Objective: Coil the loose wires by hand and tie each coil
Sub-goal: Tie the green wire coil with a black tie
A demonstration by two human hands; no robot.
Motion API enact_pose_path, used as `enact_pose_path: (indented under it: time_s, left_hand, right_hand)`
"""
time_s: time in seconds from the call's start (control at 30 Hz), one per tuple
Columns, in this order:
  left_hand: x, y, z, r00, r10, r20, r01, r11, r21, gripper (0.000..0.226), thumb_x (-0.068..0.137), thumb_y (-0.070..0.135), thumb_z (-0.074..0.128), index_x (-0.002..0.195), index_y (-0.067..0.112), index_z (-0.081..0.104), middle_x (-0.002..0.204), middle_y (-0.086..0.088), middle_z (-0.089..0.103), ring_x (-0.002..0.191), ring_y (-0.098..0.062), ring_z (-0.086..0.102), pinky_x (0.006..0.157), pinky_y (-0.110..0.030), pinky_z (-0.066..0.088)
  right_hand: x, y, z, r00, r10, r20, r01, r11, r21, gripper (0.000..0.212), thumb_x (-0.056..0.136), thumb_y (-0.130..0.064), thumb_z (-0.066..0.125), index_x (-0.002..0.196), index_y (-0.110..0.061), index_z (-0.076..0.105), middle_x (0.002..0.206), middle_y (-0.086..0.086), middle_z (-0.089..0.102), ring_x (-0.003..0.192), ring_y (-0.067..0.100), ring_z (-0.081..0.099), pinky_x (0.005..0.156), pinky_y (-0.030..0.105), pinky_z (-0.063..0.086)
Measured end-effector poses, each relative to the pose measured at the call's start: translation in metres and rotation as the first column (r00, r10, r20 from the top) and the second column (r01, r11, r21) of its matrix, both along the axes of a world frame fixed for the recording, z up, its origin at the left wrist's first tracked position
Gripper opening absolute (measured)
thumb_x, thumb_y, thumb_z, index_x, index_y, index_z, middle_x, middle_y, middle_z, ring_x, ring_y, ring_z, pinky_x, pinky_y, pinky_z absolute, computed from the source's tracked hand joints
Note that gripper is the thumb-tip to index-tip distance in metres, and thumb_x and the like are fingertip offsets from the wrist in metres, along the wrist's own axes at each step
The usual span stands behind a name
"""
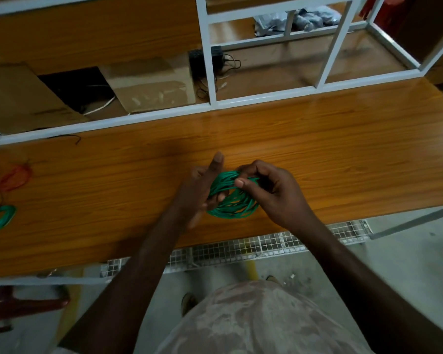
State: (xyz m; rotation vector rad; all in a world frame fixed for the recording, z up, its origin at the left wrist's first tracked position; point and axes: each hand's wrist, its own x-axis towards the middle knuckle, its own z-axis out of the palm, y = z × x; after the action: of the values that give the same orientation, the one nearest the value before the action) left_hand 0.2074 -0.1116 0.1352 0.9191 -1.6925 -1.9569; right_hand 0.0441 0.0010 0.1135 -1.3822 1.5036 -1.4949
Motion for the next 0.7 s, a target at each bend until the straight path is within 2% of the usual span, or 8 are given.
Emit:
enact_pose_path:
  time_s: [0.1,0.17,0.23,0.3,0.37,0.43,0.53,0.7]
  left_hand:
    - [-0.009,0.009,-0.002,0.985,0.168,-0.051,-0.169,0.985,-0.030,0.061,0.103,0.056,0.051,0.068,0.007,0.059,0.055,-0.012,0.053,0.033,-0.009,0.035,0.038,-0.019,0.028]
    - [-0.015,0.015,-0.007,0.961,0.262,-0.086,-0.267,0.963,-0.046,0.054,0.106,0.048,0.053,0.071,0.008,0.061,0.058,-0.015,0.052,0.036,-0.010,0.038,0.040,-0.021,0.031]
    - [-0.019,0.019,-0.014,0.941,0.320,-0.108,-0.332,0.935,-0.127,0.046,0.107,0.045,0.055,0.079,0.010,0.065,0.058,-0.011,0.052,0.042,-0.013,0.041,0.046,-0.024,0.034]
    - [-0.022,0.022,-0.022,0.928,0.362,-0.085,-0.371,0.892,-0.258,0.034,0.106,0.043,0.056,0.095,0.014,0.071,0.058,0.001,0.054,0.048,-0.010,0.048,0.050,-0.026,0.039]
    - [-0.023,0.024,-0.029,0.909,0.417,-0.017,-0.388,0.831,-0.399,0.034,0.107,0.038,0.055,0.111,0.011,0.074,0.064,0.010,0.058,0.054,-0.002,0.058,0.055,-0.018,0.043]
    - [-0.021,0.024,-0.034,0.889,0.457,0.022,-0.384,0.772,-0.507,0.033,0.109,0.036,0.056,0.120,0.011,0.074,0.079,0.013,0.066,0.070,0.002,0.066,0.063,-0.011,0.045]
    - [-0.015,0.024,-0.042,0.881,0.471,0.035,-0.359,0.717,-0.598,0.032,0.110,0.035,0.054,0.128,0.016,0.072,0.104,0.007,0.074,0.091,-0.002,0.070,0.072,-0.014,0.049]
    - [0.004,0.026,-0.047,0.767,0.642,0.014,-0.524,0.638,-0.565,0.028,0.112,0.034,0.052,0.121,0.017,0.072,0.083,0.012,0.067,0.067,-0.005,0.068,0.058,-0.015,0.048]
  right_hand:
    - [0.008,-0.005,-0.007,0.994,-0.100,-0.046,0.098,0.994,-0.040,0.009,0.108,-0.022,0.065,0.103,-0.015,0.066,0.095,0.005,0.072,0.084,0.030,0.071,0.064,0.057,0.054]
    - [0.010,-0.010,-0.009,0.988,-0.151,-0.037,0.150,0.988,-0.041,0.008,0.109,-0.018,0.062,0.105,-0.011,0.064,0.096,0.001,0.072,0.084,0.018,0.072,0.064,0.049,0.057]
    - [0.008,-0.016,-0.011,0.978,-0.208,-0.030,0.207,0.978,-0.033,0.010,0.111,-0.016,0.059,0.107,-0.008,0.060,0.094,-0.001,0.069,0.081,0.012,0.069,0.062,0.040,0.055]
    - [0.005,-0.021,-0.013,0.970,-0.241,-0.035,0.241,0.970,-0.019,0.010,0.111,-0.017,0.057,0.108,-0.007,0.057,0.092,-0.003,0.065,0.076,0.012,0.064,0.060,0.040,0.052]
    - [0.005,-0.025,-0.016,0.973,-0.229,-0.039,0.228,0.973,-0.014,0.010,0.111,-0.016,0.056,0.109,-0.007,0.056,0.092,-0.005,0.063,0.075,0.015,0.062,0.061,0.043,0.051]
    - [0.007,-0.028,-0.019,0.977,-0.210,-0.028,0.210,0.978,-0.013,0.009,0.112,-0.015,0.056,0.109,-0.007,0.054,0.094,-0.005,0.063,0.076,0.016,0.061,0.063,0.043,0.051]
    - [0.009,-0.034,-0.021,0.979,-0.205,0.001,0.205,0.979,0.002,0.009,0.112,-0.017,0.055,0.110,-0.009,0.053,0.103,-0.004,0.066,0.083,0.011,0.064,0.067,0.036,0.052]
    - [0.035,-0.055,-0.022,0.990,-0.141,0.005,0.141,0.989,0.036,0.013,0.111,-0.021,0.058,0.110,-0.010,0.052,0.107,0.000,0.069,0.086,0.017,0.070,0.068,0.052,0.057]
